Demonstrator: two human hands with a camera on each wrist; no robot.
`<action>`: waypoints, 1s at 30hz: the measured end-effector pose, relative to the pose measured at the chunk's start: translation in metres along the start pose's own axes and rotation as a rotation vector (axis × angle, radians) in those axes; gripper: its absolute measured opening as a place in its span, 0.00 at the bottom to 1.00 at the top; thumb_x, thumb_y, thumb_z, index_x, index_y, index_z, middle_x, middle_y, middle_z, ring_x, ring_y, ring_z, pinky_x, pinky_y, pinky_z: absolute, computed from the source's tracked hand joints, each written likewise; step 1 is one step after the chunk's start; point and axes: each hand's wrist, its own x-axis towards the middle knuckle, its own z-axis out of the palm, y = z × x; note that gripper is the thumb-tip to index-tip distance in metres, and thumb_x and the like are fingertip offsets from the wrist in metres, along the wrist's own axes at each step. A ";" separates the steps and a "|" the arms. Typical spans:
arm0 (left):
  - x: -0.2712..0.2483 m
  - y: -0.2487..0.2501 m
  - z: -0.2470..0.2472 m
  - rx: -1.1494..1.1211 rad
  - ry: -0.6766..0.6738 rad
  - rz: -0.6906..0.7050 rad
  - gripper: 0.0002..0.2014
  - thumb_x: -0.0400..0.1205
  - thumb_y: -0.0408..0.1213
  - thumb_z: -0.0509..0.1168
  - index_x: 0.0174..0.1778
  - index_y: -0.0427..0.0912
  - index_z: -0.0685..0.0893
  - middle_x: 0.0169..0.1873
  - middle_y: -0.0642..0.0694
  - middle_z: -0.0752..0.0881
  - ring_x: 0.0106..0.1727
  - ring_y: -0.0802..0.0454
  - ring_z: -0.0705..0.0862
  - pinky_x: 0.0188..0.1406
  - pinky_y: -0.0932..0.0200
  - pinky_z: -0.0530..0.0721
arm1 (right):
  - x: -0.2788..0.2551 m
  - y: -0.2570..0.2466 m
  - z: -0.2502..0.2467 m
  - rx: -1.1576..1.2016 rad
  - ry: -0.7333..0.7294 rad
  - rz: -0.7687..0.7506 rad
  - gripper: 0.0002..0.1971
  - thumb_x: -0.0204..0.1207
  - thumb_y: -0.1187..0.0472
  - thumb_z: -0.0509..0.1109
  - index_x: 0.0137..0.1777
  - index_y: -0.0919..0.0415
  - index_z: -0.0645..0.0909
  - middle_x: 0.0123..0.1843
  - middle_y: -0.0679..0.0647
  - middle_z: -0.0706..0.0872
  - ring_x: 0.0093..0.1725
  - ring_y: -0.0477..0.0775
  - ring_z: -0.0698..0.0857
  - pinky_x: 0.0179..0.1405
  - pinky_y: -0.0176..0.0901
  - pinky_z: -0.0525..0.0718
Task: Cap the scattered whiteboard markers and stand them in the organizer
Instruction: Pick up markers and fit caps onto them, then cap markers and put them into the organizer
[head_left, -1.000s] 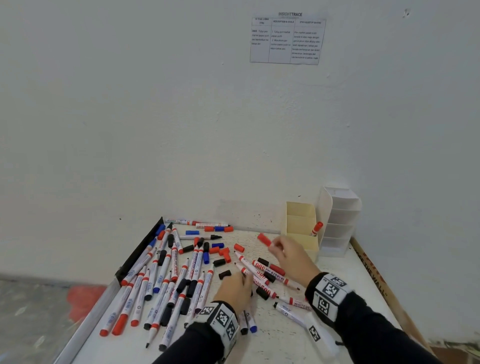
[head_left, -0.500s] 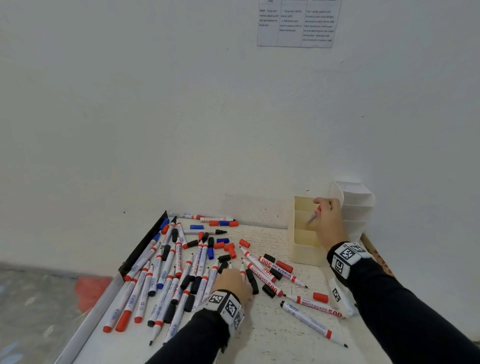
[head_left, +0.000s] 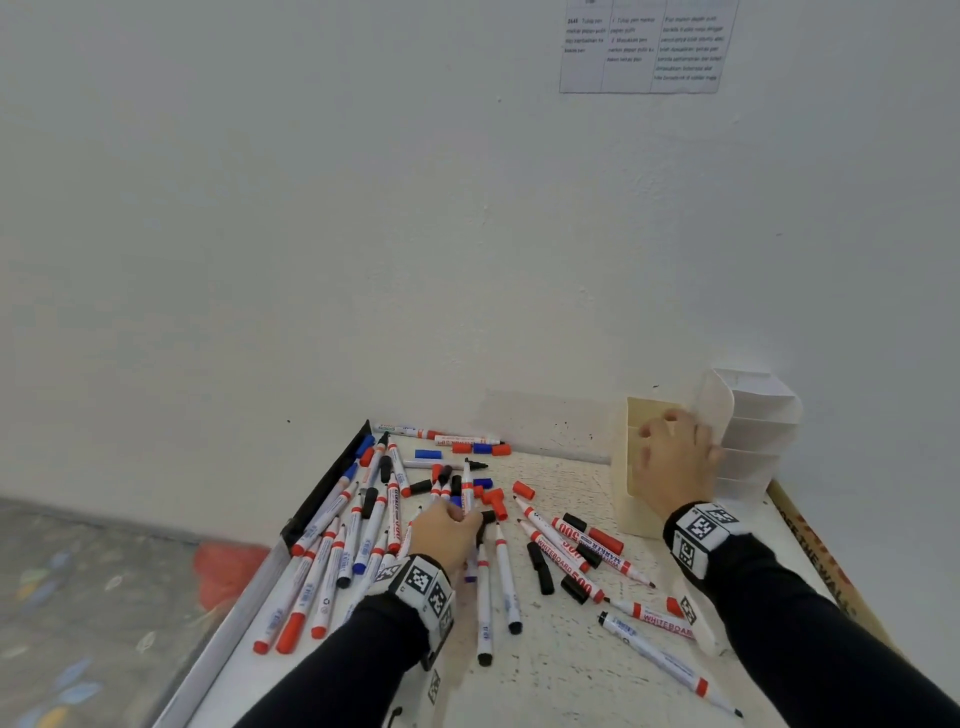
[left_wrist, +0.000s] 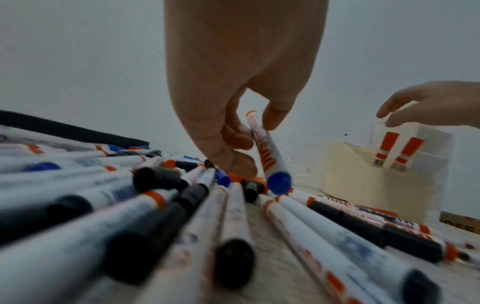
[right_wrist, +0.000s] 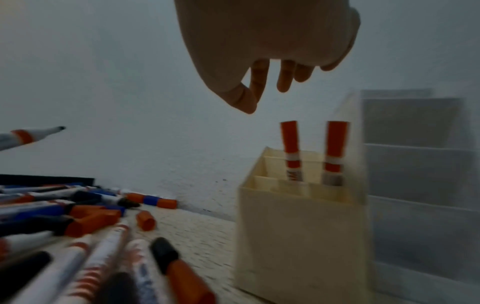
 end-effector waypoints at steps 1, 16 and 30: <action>0.001 -0.001 -0.007 -0.004 0.019 0.008 0.08 0.80 0.44 0.63 0.41 0.43 0.75 0.35 0.47 0.79 0.36 0.53 0.78 0.43 0.57 0.82 | -0.002 -0.012 0.002 0.014 -0.025 -0.056 0.09 0.74 0.63 0.64 0.52 0.57 0.81 0.63 0.56 0.76 0.62 0.60 0.72 0.59 0.53 0.68; 0.013 -0.037 -0.076 0.128 0.088 -0.015 0.05 0.77 0.40 0.65 0.44 0.43 0.78 0.40 0.49 0.81 0.43 0.50 0.83 0.45 0.57 0.83 | -0.048 -0.155 0.089 0.009 -0.873 -0.380 0.15 0.81 0.49 0.55 0.65 0.42 0.76 0.66 0.49 0.79 0.69 0.56 0.71 0.69 0.59 0.65; 0.015 -0.035 -0.061 0.214 0.031 0.100 0.09 0.81 0.41 0.64 0.56 0.47 0.80 0.42 0.52 0.80 0.43 0.57 0.79 0.44 0.67 0.78 | -0.025 -0.149 0.051 0.515 -0.684 -0.319 0.14 0.81 0.67 0.58 0.62 0.51 0.76 0.62 0.53 0.80 0.50 0.46 0.78 0.51 0.33 0.75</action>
